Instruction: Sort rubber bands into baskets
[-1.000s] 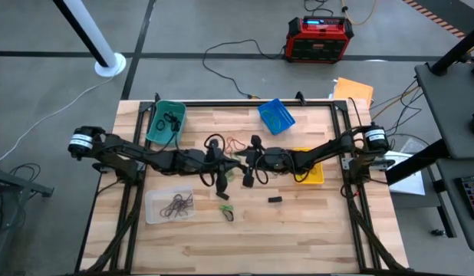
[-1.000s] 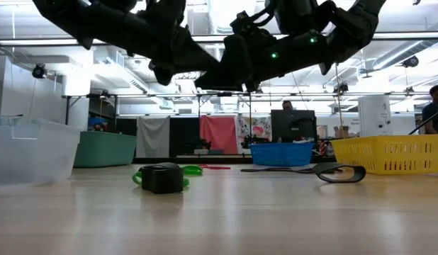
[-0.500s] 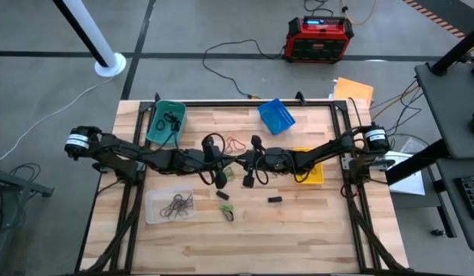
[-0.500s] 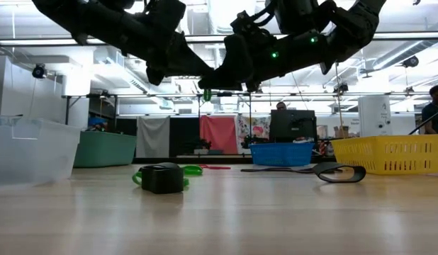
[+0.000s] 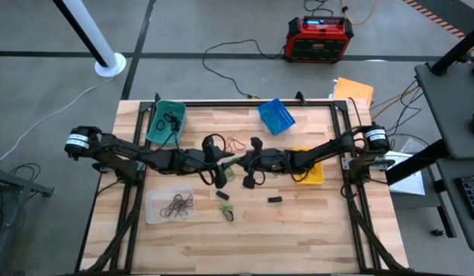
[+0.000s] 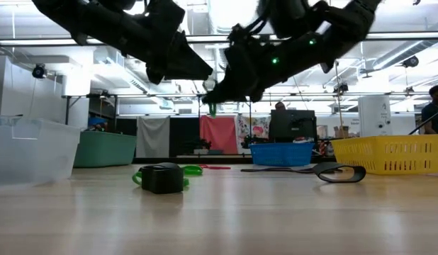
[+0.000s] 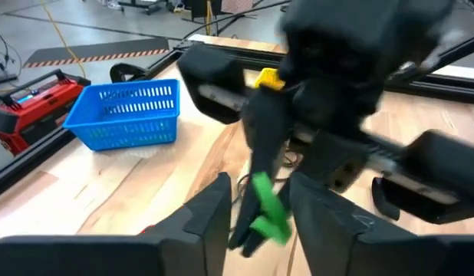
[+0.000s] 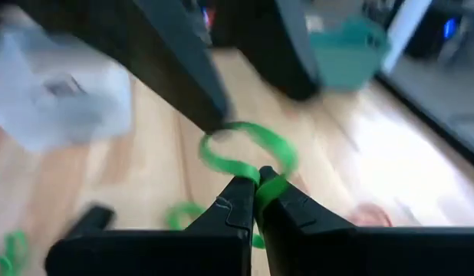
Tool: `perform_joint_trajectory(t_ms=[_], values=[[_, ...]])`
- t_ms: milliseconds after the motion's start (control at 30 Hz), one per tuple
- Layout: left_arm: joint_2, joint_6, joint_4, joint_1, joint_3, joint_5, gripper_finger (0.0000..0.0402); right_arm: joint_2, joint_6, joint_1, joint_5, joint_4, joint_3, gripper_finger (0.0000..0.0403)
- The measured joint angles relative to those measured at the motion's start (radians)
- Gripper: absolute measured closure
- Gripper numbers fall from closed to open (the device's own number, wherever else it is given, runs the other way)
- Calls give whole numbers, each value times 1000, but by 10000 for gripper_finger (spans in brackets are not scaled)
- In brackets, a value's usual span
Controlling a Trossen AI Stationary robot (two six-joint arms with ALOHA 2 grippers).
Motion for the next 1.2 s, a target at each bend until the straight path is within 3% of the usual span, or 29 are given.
perform_joint_trajectory(t_ms=[200, 367, 467, 633, 733, 833, 1033, 1200], values=[[-26, 32, -23, 0, 0, 1, 259, -2, 100, -50, 33, -470, 146, 394], [-39, 27, -63, 0, 0, 1, 257, -2, 106, -79, 219, -828, 272, 394], [-37, 14, -83, 0, 0, 5, 257, -2, 49, -107, 306, -947, 331, 394], [-37, -40, -154, 0, 0, 5, 257, -2, -69, -215, 318, -1024, 388, 394], [-37, -81, -194, 0, 0, 5, 257, -3, -87, -325, 285, -1077, 413, 394], [-37, -116, -233, 0, 0, 6, 257, -3, -70, -457, 185, -1112, 423, 394], [-37, -125, -234, 0, 0, 5, 257, 12, 108, -694, 6, -1108, 418, 394], [-37, -125, -223, 0, 0, 5, 257, 20, 124, -747, -125, -1103, 417, 393]])
